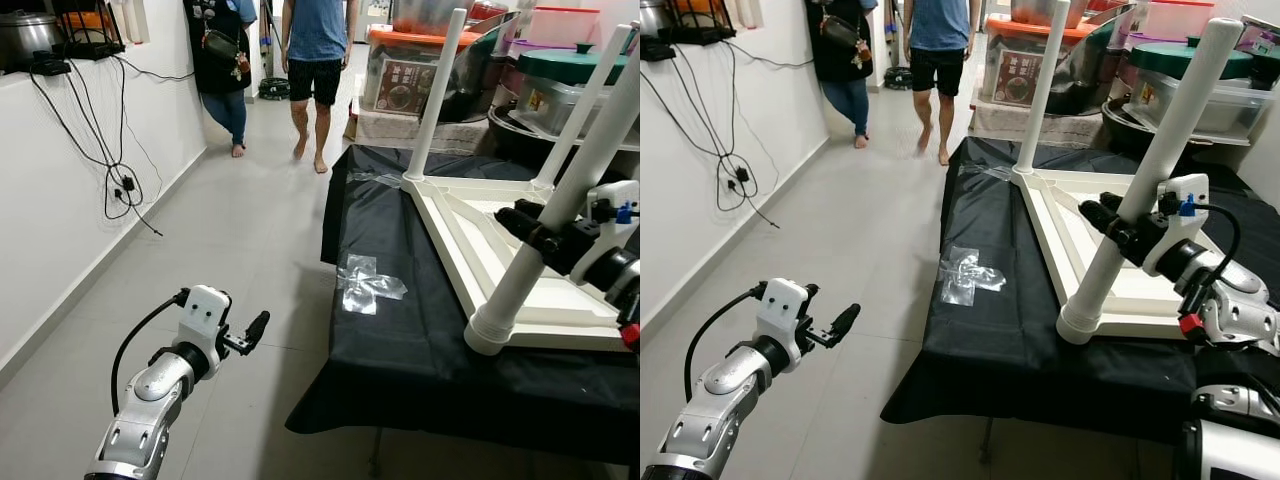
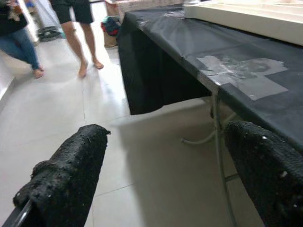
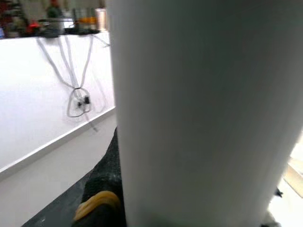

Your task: Building children table

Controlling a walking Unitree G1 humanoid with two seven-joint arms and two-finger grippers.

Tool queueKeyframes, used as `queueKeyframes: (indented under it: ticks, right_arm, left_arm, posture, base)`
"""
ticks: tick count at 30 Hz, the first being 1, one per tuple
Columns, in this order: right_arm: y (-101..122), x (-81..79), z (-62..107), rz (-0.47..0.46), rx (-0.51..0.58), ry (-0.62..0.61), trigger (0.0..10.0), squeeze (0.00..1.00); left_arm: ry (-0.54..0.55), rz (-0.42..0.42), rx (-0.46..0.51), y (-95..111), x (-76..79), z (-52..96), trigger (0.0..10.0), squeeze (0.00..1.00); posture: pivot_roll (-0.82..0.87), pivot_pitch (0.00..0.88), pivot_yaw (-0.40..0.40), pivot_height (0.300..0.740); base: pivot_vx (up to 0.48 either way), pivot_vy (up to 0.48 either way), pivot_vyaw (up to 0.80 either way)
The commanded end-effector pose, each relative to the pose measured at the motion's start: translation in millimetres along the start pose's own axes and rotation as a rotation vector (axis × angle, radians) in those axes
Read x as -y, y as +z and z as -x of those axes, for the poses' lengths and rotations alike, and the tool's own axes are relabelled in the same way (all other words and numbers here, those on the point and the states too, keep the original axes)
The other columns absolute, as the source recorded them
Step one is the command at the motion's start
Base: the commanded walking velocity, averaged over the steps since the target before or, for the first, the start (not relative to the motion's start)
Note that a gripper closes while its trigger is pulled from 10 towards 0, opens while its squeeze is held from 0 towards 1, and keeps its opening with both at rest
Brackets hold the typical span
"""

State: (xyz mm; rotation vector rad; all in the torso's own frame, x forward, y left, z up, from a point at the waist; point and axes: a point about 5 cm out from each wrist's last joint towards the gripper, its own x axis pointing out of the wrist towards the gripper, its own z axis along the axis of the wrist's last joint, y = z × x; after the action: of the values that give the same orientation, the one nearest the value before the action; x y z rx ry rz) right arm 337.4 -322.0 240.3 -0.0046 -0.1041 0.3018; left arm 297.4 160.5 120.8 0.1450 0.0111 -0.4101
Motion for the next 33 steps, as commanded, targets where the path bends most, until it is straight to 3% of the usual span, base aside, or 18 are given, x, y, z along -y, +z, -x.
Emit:
queueKeyframes:
  ticks: [1, 3, 6, 7, 8, 9, 10, 11, 16, 17, 18, 22, 23, 28, 29, 31, 32, 33]
  right_arm:
    - [4, -0.1, -5.3, 0.003, 0.054, -0.155, 0.0, 0.0]
    - [-16, -12.1, -10.1, -0.055, 0.007, -0.51, 0.0, 0.0]
    - [-24, -21.0, -9.9, -0.056, -0.011, -0.613, 0.0, 0.0]
    - [-31, -29.8, -9.3, -0.06, -0.028, -0.687, 0.0, 0.0]
    - [-40, -52.0, -12.9, -0.072, -0.027, -0.738, 0.0, 0.0]
    - [-45, -75.5, -18.6, -0.079, -0.027, -0.765, 0.0, 0.0]
    - [-45, -75.5, -18.6, -0.079, -0.027, -0.765, 0.0, 0.0]
    - [-48, -92.8, -23.4, -0.094, -0.026, -0.779, 0.0, 0.0]
    - [-45, -110.0, -38.7, -0.091, -0.043, -0.749, 0.0, 0.0]
    - [-42, -111.6, -44.5, -0.09, -0.054, -0.741, 1.1, 0.0]
    - [-39, -110.2, -49.1, -0.092, -0.071, -0.733, 10.0, 0.0]
    - [-30, -105.6, -49.0, -0.078, -0.073, -0.748, 10.0, 0.0]
    - [-28, -103.1, -46.4, -0.088, -0.056, -0.757, 10.0, 1.0]
    - [-21, -96.8, -40.3, -0.077, -0.03, -0.757, 10.0, 1.0]
    - [-13, -90.0, -40.5, -0.08, 0.019, -0.678, 10.0, 0.03]
    - [-5, -84.8, -40.4, -0.088, 0.062, -0.609, 10.0, 0.0]
    - [7, -81.8, -39.7, -0.097, 0.137, -0.467, 10.0, 0.0]
    - [7, -81.8, -39.7, -0.097, 0.137, -0.467, 10.0, 0.0]
  left_arm:
    - [-0.015, -0.012, -0.003, -1, 3.5, 0.0, 10.0, 0.0]
    - [-0.015, -0.013, -0.005, -2, 4.3, 0.5, 10.0, 0.0]
    - [-0.015, -0.012, -0.006, -2, 4.4, 0.8, 10.0, 0.0]
    - [-0.014, -0.011, -0.006, -2, 4.3, 1.0, 10.0, 0.0]
    - [-0.012, -0.012, -0.008, -2, 4.6, 1.1, 10.0, 0.0]
    - [-0.009, -0.009, -0.008, -1, 4.7, 0.8, 10.0, 0.0]
    - [-0.009, -0.009, -0.008, -1, 4.7, 0.8, 10.0, 0.0]
    - [-0.007, -0.009, -0.009, -1, 4.8, 0.4, 10.0, 0.0]
    - [-0.005, -0.01, -0.006, 1, 4.3, -0.4, 10.0, 0.0]
    - [-0.002, -0.011, -0.006, 1, 3.6, -0.4, 10.0, 0.0]
    - [0.003, -0.009, -0.006, 0, 3.1, 0.0, 10.0, 0.0]
    - [0.011, -0.003, -0.011, -3, 6.4, 1.2, 10.0, 0.0]
    - [0.011, 0.0, -0.012, -3, 7.5, 1.7, 10.0, 0.0]
    - [0.011, 0.004, -0.015, -4, 8.5, 2.9, 10.0, 0.0]
    - [0.01, 0.004, -0.015, -4, 8.4, 3.2, 10.0, 0.0]
    - [0.009, 0.004, -0.015, -4, 8.3, 3.4, 10.0, 0.0]
    - [0.008, 0.004, -0.015, -4, 8.2, 3.5, 10.0, 0.0]
    - [0.008, 0.004, -0.015, -4, 8.2, 3.5, 10.0, 0.0]
  posture:
    - [0.04, 0.0, -0.072, 0.74]
    - [0.05, 0.0, -0.071, 0.74]
    - [0.05, 0.0, -0.071, 0.74]
    - [0.05, 0.0, -0.072, 0.74]
    - [0.06, 0.0, -0.072, 0.74]
    - [0.06, 0.0, -0.07, 0.74]
    - [0.06, 0.0, -0.07, 0.74]
    - [0.06, 0.0, -0.069, 0.74]
    - [0.07, 0.0, -0.085, 0.74]
    - [0.07, 0.0, -0.089, 0.74]
    - [0.06, 0.0, -0.094, 0.74]
    - [0.06, 0.0, -0.101, 0.74]
    - [0.06, 0.0, -0.104, 0.74]
    - [0.06, 0.0, -0.104, 0.74]
    - [0.05, 0.0, -0.102, 0.74]
    - [0.05, 0.0, -0.102, 0.74]
    - [0.05, 0.0, -0.102, 0.74]
    - [0.05, 0.0, -0.102, 0.74]
  base:
    - [0.0, 0.0, 0.0]
    - [0.0, 0.0, 0.0]
    - [0.0, 0.0, 0.0]
    - [0.0, 0.0, 0.0]
    - [0.0, 0.0, 0.0]
    - [0.0, 0.0, 0.0]
    - [0.0, 0.0, 0.0]
    - [0.0, 0.0, 0.0]
    - [0.0, 0.0, 0.0]
    - [0.0, 0.0, 0.0]
    - [0.0, 0.0, 0.0]
    - [0.0, 0.0, 0.0]
    - [0.0, 0.0, 0.0]
    - [0.0, 0.0, 0.0]
    - [0.0, 0.0, 0.0]
    - [0.0, 0.0, 0.0]
    - [0.0, 0.0, 0.0]
    - [0.0, 0.0, 0.0]
